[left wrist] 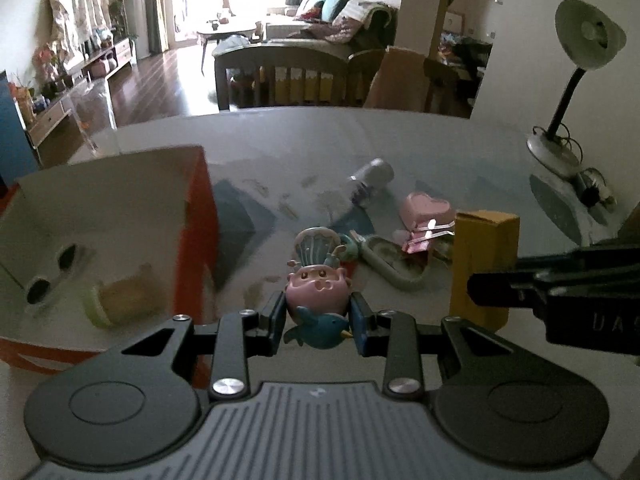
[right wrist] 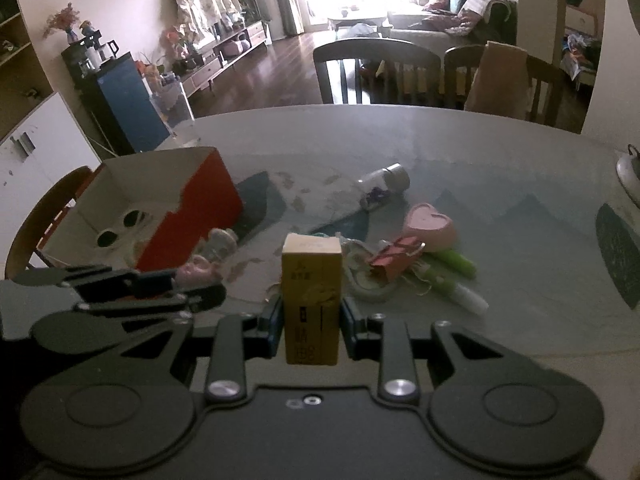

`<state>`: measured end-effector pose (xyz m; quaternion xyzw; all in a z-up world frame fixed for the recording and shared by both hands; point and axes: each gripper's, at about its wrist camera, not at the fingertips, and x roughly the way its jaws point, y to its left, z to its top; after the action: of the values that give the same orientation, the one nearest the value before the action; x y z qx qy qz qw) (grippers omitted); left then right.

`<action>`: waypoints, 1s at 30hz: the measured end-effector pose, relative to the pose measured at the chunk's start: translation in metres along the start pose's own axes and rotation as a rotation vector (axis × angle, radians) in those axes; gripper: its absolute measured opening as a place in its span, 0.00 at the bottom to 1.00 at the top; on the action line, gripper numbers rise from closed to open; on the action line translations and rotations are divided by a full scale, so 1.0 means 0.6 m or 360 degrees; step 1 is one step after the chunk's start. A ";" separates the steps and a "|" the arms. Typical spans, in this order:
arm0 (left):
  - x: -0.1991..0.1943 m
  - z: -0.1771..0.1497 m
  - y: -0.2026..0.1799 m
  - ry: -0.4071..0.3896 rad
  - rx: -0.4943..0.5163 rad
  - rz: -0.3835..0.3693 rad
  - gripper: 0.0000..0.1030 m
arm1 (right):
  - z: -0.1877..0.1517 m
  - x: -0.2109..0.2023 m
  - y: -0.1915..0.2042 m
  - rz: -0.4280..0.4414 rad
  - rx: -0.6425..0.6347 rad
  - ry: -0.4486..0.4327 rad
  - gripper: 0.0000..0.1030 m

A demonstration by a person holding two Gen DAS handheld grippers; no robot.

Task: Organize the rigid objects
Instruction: 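Carry the pig figurine with left tool while right tool carries the yellow box into the cardboard box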

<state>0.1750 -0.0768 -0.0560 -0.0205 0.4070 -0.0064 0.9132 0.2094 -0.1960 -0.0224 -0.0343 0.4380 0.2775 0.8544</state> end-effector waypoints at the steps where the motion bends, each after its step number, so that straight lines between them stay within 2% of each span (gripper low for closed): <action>1: -0.005 0.003 0.006 -0.0006 0.0004 0.0002 0.32 | 0.001 -0.002 0.005 -0.0001 0.0002 -0.0003 0.28; 7: -0.034 0.018 0.047 -0.0033 0.0012 0.0023 0.32 | 0.010 -0.012 0.046 0.0003 -0.0003 -0.0014 0.28; 16: -0.070 0.029 0.113 -0.0023 0.0027 0.0030 0.32 | 0.025 -0.006 0.124 0.0016 -0.0027 0.0048 0.28; 30: -0.103 0.036 0.255 -0.0019 -0.0007 0.0099 0.32 | 0.059 0.026 0.236 0.0060 -0.0082 0.0065 0.28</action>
<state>0.1490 0.0787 -0.0021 -0.0099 0.4019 0.0230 0.9153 0.1711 -0.0589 0.0137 -0.0538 0.4487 0.3039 0.8387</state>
